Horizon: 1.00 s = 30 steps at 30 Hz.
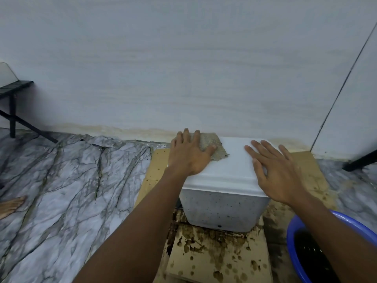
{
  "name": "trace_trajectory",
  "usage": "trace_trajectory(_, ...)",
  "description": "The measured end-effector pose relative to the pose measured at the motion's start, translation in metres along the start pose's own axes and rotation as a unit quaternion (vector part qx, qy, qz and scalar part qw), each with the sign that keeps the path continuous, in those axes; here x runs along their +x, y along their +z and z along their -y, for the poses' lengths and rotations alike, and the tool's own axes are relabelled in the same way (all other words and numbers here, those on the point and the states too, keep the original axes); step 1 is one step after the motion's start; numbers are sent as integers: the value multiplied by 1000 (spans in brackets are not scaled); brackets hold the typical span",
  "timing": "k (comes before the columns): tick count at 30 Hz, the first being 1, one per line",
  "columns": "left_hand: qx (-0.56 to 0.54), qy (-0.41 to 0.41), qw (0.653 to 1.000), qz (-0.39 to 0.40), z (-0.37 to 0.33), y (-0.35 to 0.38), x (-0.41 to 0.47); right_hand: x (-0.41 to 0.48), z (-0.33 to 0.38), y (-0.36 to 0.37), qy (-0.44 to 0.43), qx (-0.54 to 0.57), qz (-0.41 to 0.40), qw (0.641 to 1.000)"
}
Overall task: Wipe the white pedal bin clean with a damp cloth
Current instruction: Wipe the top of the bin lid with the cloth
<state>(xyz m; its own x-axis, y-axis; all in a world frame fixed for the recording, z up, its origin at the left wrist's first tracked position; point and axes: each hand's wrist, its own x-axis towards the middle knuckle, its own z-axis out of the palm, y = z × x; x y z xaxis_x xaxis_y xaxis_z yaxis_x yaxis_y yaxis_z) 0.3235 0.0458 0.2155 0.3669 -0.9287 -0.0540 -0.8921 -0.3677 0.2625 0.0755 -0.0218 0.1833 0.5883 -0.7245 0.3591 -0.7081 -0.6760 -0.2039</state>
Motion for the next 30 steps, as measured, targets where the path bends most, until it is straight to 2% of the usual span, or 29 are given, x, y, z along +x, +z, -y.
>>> trace_trajectory(11,-24,-54,997,-57,-1,19,-47,-3,5,-5,17,-8,20,1000)
trace_trajectory(16,-65,-69,989,-115,-11,42,-86,-4,4,-6,24,-6,38,999)
trace_trajectory(21,31,88,983,-156,5,64,-102,4,-2,-11,16,25,82,996)
trace_trajectory(26,102,246,959,-99,-22,41,-64,14,-21,-20,13,131,148,980)
trace_trajectory(30,125,312,937,-91,-21,35,-49,14,-36,-30,12,209,141,968)
